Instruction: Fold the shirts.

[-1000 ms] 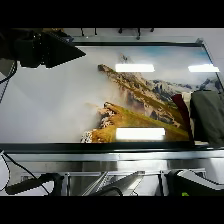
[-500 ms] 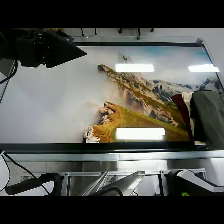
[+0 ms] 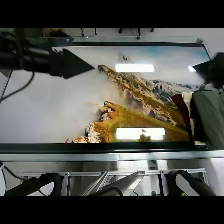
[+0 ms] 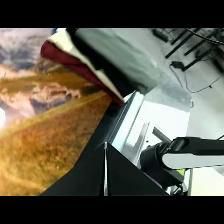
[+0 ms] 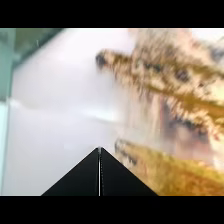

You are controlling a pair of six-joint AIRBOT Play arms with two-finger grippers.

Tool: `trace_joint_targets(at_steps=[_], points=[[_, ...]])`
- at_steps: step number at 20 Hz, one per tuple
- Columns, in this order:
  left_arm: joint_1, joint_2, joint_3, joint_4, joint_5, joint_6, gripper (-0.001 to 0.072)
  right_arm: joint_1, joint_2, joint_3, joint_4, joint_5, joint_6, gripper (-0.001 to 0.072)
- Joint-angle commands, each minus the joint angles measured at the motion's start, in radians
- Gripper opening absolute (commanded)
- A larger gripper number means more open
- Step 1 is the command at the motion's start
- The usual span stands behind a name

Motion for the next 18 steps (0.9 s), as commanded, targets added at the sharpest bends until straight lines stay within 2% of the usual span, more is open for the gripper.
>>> trace_joint_targets(at_steps=[1,3,5,7,13,18], points=[[-0.118,0.177,-0.382,0.145,0.199,0.014,0.0011,0.442,0.023,-0.199,-0.246,-0.203,-0.004,0.0025],[-0.166,0.288,-0.620,0.145,0.291,0.027,0.0012,0.629,0.007,-0.367,-0.349,-0.346,0.045,0.0024],[-0.179,0.371,-0.819,0.150,0.374,0.027,0.0012,0.704,-0.022,-0.466,-0.388,-0.455,0.086,0.0024],[-0.163,0.415,-0.930,0.150,0.399,0.027,0.0012,0.707,-0.055,-0.479,-0.385,-0.465,0.085,0.0025],[-0.094,0.465,-0.994,0.149,0.394,0.044,0.0013,0.707,-0.064,-0.479,-0.348,-0.452,0.077,0.0025],[-0.091,0.497,-0.994,0.164,0.404,0.043,0.0012,0.707,-0.064,-0.479,-0.348,-0.453,0.077,0.0026]])
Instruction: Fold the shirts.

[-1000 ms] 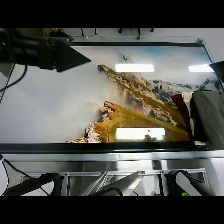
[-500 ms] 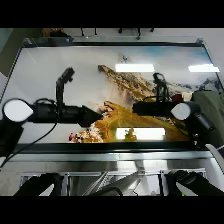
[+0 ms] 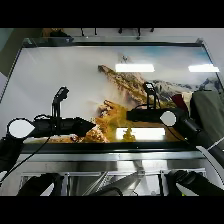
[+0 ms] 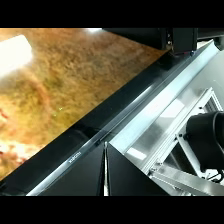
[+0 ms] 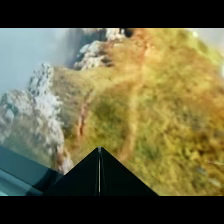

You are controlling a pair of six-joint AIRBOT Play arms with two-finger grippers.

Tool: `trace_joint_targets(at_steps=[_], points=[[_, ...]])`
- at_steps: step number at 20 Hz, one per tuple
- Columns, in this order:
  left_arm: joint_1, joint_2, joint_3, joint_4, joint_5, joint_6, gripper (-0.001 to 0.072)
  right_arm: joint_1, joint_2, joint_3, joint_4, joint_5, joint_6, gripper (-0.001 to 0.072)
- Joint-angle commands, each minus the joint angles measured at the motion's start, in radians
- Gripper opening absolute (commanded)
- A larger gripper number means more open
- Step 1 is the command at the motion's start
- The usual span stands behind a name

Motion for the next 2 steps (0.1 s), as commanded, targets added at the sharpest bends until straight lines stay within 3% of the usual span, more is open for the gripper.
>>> trace_joint_targets(at_steps=[1,2], points=[[0.005,0.016,-0.008,0.014,0.007,0.001,0.0013,0.003,-0.001,-0.002,0.002,-0.003,0.001,0.0025],[0.005,0.016,-0.008,0.014,0.007,0.001,0.0013,0.003,-0.001,-0.002,0.002,-0.003,0.001,0.0025]])
